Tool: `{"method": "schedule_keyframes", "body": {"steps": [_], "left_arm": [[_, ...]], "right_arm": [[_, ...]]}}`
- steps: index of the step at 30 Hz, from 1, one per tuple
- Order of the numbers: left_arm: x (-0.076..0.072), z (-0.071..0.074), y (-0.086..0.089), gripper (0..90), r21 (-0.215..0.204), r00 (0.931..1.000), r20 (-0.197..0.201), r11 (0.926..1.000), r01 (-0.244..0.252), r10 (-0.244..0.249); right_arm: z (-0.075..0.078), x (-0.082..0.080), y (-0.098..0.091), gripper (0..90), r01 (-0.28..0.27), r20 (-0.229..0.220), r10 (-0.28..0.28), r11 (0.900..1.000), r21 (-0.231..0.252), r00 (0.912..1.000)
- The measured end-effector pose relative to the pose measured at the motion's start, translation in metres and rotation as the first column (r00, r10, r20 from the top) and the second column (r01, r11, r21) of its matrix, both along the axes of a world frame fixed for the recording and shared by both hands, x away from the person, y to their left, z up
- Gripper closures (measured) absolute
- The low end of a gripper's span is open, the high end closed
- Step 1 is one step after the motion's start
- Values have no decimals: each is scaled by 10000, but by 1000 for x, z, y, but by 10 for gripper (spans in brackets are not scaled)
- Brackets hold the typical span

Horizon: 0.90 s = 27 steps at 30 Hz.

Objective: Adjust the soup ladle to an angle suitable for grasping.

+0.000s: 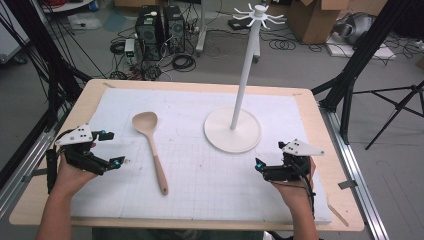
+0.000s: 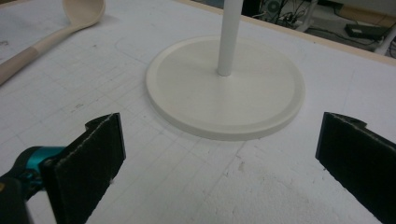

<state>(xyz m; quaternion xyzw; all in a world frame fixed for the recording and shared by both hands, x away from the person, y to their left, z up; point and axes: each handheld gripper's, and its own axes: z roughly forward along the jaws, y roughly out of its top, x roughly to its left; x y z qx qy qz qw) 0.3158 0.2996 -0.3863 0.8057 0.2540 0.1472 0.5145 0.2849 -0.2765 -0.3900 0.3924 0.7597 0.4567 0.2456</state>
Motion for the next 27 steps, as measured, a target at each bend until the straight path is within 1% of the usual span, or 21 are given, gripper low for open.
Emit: {"method": "schedule_keyframes", "body": {"steps": [2,7,12,14,17,19,23,27], "left_arm": [[0,0,1,17,39,10000,-8,10000,-18,18],[-2,0,-1,17,188,10000,18,9998,19,-20],[-2,1,-1,17,186,10000,55,9998,65,-66],[-1,0,-1,17,202,10000,12,9998,39,-39],[-1,-1,-1,17,215,10000,-25,9998,-35,36],[-1,0,0,17,259,10000,-8,9997,-23,23],[-2,1,1,17,248,10000,49,9997,-61,60],[-3,1,0,17,232,10000,53,9997,-43,41]], "right_arm": [[-2,0,0,1,116,-35,-116,9999,27,9999],[-1,0,1,1,113,28,-113,9999,-4,9999],[-1,-1,2,1,148,20,-148,9999,3,9999],[-2,1,3,1,101,-7,-101,9999,-89,9999],[-2,1,3,1,112,-66,-112,9999,-89,9999],[-3,2,3,1,89,-34,-90,9999,-107,10000],[-4,1,3,1,83,-121,-84,9999,-107,9999],[-4,1,3,1,73,-51,-74,9998,-182,10000]]}}
